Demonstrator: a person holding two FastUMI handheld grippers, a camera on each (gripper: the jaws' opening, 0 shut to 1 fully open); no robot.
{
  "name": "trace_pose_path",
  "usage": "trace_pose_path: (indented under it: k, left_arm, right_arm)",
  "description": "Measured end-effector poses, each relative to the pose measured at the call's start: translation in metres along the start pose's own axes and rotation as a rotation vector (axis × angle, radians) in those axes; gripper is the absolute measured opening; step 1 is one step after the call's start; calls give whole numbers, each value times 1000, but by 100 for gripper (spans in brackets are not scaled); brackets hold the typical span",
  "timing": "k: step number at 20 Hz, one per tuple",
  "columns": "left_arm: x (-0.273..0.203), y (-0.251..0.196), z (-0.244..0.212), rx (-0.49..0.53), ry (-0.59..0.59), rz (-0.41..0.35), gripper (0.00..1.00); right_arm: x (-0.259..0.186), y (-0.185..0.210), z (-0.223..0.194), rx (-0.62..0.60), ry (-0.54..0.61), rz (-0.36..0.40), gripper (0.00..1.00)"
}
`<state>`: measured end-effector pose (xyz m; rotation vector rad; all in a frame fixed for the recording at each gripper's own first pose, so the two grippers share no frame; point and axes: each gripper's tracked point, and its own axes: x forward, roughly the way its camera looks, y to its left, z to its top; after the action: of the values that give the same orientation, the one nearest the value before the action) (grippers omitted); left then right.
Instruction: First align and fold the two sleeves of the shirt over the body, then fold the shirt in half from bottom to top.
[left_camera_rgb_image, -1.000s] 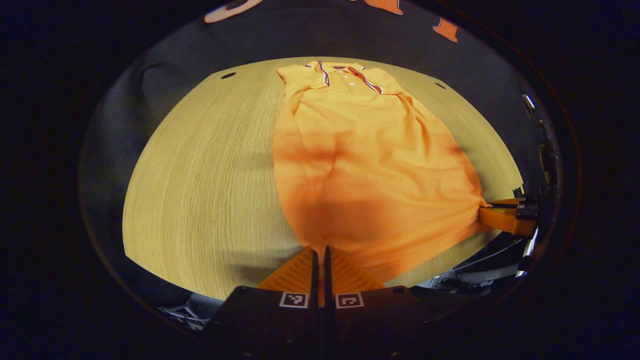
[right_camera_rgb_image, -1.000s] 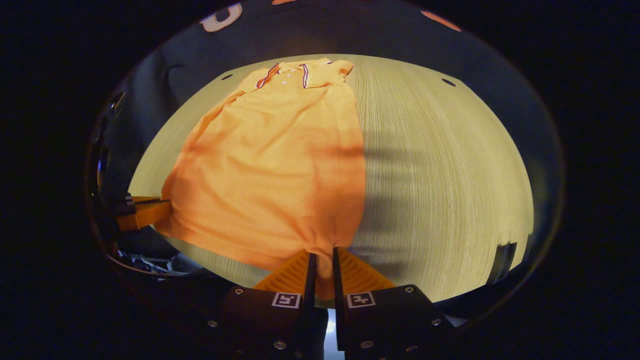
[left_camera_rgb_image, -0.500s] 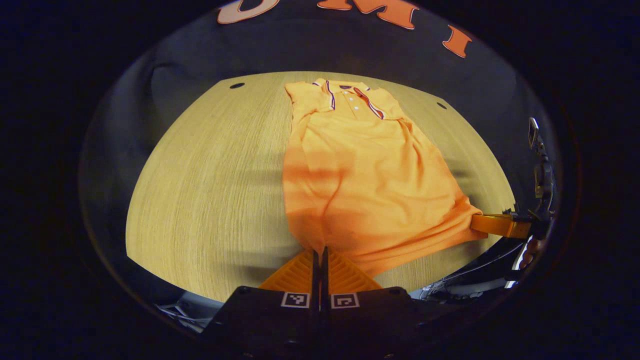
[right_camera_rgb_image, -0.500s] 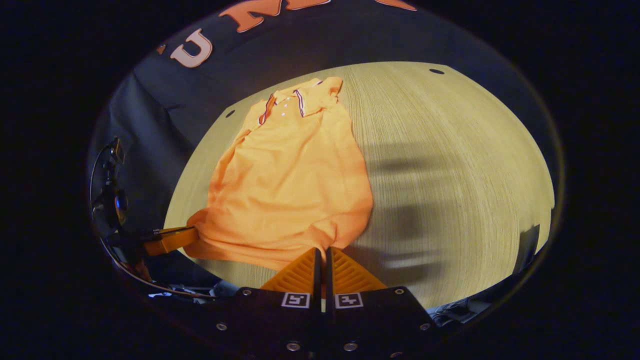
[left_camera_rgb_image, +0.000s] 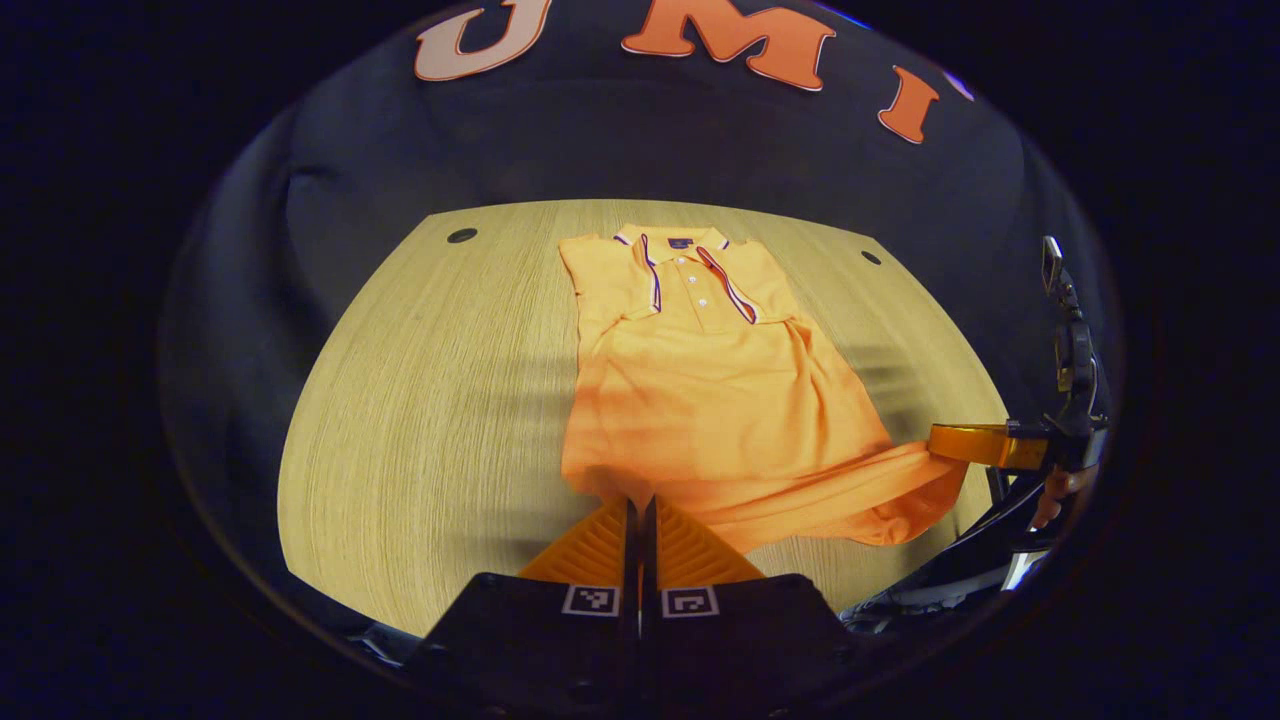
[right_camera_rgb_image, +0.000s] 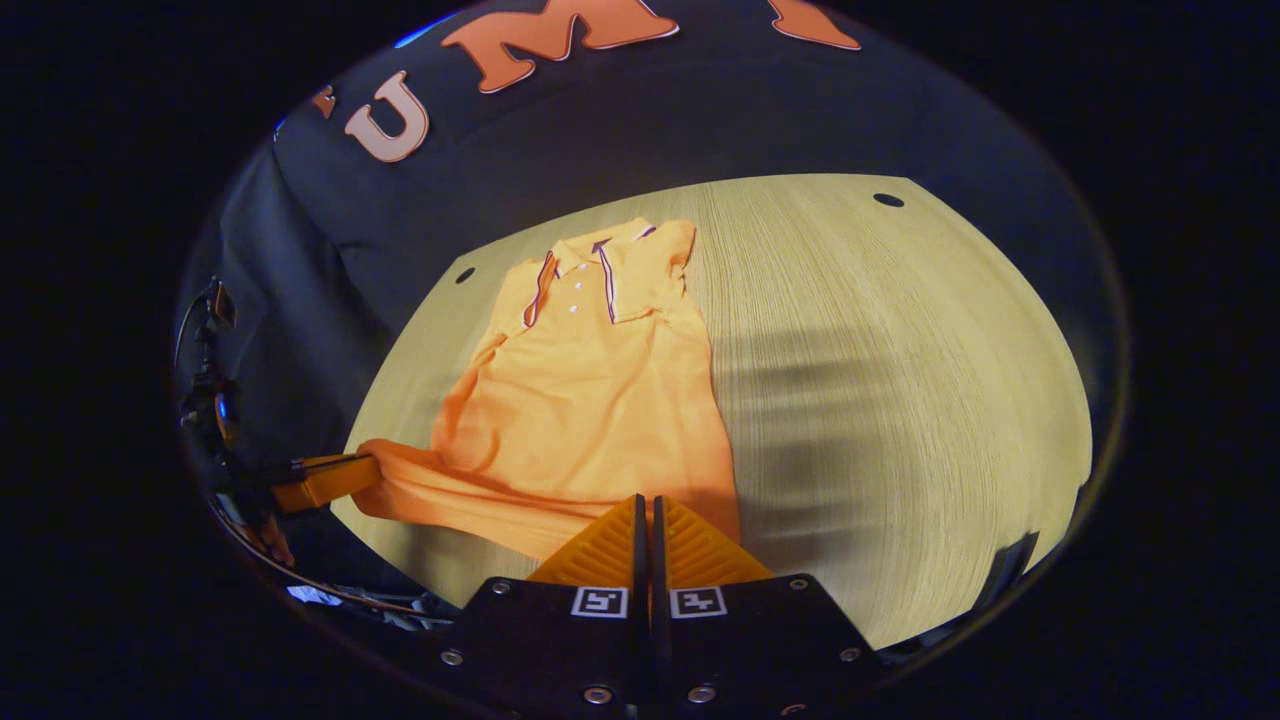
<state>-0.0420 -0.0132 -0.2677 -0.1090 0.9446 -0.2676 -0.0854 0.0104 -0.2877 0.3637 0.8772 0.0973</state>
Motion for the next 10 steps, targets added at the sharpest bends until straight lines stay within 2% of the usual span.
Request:
trace_pose_path:
  k: [2, 4, 10]
  left_arm:
    - [3, -5, 2, -3, 2, -24, 1]
    - [6, -3, -1, -1, 15, -29, 1]
    - [3, 1, 16, -8, -14, -35, 1]
  right_arm:
    - [1, -8, -18, 2, 44, -25, 1]
    - [-4, -10, -19, -2, 24, -38, 1]
    - [-8, 7, 23, -3, -59, -14, 1]
